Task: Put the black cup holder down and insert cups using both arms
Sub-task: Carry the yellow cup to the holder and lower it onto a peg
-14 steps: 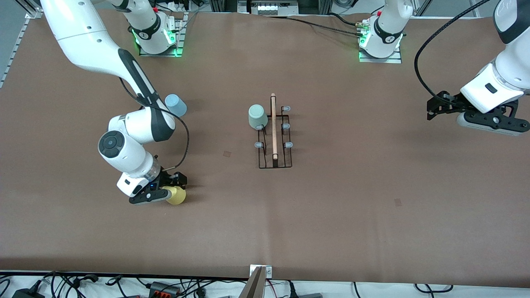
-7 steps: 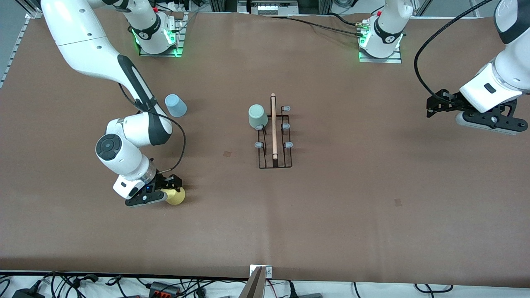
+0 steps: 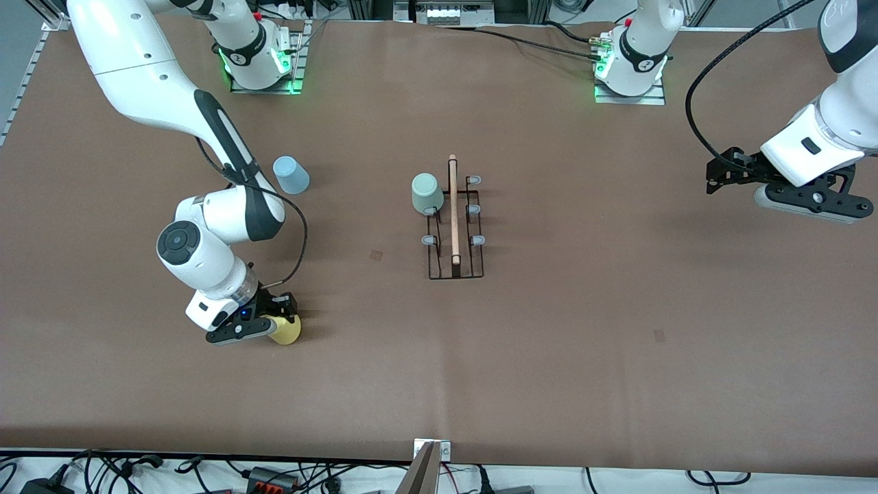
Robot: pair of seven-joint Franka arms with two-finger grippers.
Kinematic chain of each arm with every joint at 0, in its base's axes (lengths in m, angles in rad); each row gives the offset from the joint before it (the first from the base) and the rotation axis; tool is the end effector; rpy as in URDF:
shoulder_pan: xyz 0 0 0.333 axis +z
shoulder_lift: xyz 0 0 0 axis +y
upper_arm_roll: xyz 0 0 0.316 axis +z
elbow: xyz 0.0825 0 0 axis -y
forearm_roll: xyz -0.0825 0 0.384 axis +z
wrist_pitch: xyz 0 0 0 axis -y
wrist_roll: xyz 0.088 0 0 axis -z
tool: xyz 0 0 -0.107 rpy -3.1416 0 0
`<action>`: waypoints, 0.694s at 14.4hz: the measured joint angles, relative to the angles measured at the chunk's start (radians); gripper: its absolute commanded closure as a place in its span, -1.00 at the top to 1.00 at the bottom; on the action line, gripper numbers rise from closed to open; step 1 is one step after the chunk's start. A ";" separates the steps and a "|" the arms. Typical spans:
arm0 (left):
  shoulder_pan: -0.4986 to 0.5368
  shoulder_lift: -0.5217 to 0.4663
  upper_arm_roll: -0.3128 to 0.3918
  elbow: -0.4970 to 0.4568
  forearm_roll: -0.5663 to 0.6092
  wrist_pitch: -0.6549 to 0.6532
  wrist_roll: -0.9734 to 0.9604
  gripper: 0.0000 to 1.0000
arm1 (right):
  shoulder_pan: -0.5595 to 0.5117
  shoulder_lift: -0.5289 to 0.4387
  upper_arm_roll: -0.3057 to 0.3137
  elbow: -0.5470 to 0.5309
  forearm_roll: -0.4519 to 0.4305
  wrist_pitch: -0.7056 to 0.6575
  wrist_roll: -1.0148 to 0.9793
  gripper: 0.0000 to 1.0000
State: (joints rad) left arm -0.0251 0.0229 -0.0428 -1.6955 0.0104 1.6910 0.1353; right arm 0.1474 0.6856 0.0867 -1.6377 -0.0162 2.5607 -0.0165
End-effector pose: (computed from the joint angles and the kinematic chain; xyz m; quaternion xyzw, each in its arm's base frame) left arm 0.5655 -0.0372 0.5628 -0.9947 0.1021 0.0138 0.0042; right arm 0.6941 0.1567 0.2413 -0.9856 -0.1173 -0.1167 0.0337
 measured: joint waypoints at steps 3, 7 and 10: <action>0.000 0.000 0.000 0.001 0.000 -0.002 0.000 1.00 | 0.062 -0.113 0.007 0.016 0.009 -0.147 0.129 -1.00; 0.001 0.000 0.001 0.001 0.000 -0.002 0.000 1.00 | 0.284 -0.239 0.015 0.020 0.008 -0.250 0.546 -1.00; 0.001 0.000 0.001 0.001 0.000 -0.002 0.000 1.00 | 0.430 -0.213 0.014 0.069 -0.024 -0.249 0.768 -1.00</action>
State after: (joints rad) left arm -0.0243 0.0229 -0.0419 -1.6944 0.0101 1.6886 0.1353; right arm 0.5778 0.4722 0.1003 -1.5685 -0.0406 2.3117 0.7517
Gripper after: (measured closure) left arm 0.000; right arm 0.326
